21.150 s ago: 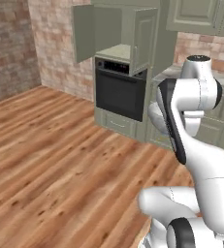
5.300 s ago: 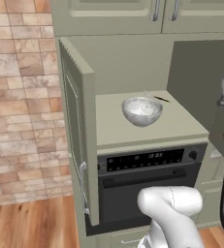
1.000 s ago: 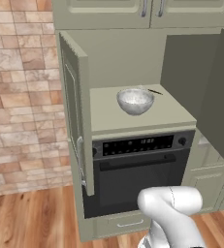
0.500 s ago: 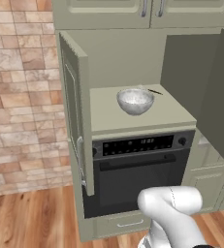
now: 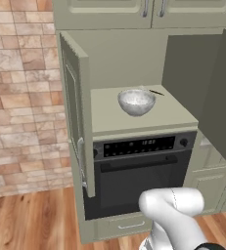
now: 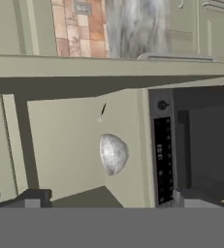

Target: Pick the mug and place it in the sink. Pick the bowl and place it in the open cabinet and then close the cabinet.

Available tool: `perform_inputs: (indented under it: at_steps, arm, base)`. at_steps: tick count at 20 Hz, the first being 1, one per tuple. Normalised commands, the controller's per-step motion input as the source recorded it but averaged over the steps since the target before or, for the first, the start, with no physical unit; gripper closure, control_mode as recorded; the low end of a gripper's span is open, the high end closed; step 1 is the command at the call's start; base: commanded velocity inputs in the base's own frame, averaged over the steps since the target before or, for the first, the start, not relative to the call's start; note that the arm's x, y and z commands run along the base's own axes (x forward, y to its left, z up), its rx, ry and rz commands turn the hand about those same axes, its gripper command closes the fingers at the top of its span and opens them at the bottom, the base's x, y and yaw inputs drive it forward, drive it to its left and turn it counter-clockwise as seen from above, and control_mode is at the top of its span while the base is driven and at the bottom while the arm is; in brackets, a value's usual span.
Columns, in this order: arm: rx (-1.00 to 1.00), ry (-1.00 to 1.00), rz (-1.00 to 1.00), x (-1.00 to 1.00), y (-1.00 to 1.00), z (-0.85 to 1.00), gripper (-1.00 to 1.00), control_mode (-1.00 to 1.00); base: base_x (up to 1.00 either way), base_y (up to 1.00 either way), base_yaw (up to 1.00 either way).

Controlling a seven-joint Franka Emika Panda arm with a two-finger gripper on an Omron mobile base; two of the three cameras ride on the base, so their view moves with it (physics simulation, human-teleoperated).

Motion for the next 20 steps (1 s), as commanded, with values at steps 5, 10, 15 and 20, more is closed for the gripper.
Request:
perform_inputs:
  at_steps: [5, 10, 15, 20]
  arm:
    - [0.04, -0.02, 0.0, -0.06, -0.57, 0.0, -1.0, -1.0]
    - [0.02, -0.07, 0.0, -0.18, -0.44, 0.04, -1.0, -1.0]
    - [-0.03, -0.09, 0.02, 0.21, -0.19, -0.12, -1.0, -1.0]
    - [-0.03, -0.1, 0.07, 0.38, -0.24, -0.24, -1.0, -1.0]
  base:
    - [0.0, 0.0, 0.0]
    - [0.0, 0.0, 0.0]
    - [0.0, 0.0, 0.0]
    - [0.0, 0.0, 0.0]
